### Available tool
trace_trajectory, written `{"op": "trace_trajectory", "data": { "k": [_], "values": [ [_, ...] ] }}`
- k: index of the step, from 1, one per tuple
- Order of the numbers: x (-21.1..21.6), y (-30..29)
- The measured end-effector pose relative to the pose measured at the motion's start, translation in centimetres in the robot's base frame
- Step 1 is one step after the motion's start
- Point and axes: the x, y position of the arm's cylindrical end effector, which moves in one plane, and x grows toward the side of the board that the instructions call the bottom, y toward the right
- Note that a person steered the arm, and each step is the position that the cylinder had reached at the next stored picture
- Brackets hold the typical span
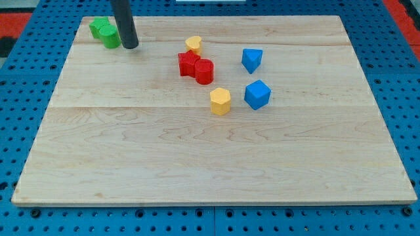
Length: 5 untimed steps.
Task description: Move heart to the top of red circle
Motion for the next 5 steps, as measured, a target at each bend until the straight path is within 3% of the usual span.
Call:
{"op": "trace_trajectory", "data": {
  "k": [2,3,5],
  "values": [
    [-2.9,9.2],
    [-1.7,12.5],
    [8.0,16.8]
  ]
}}
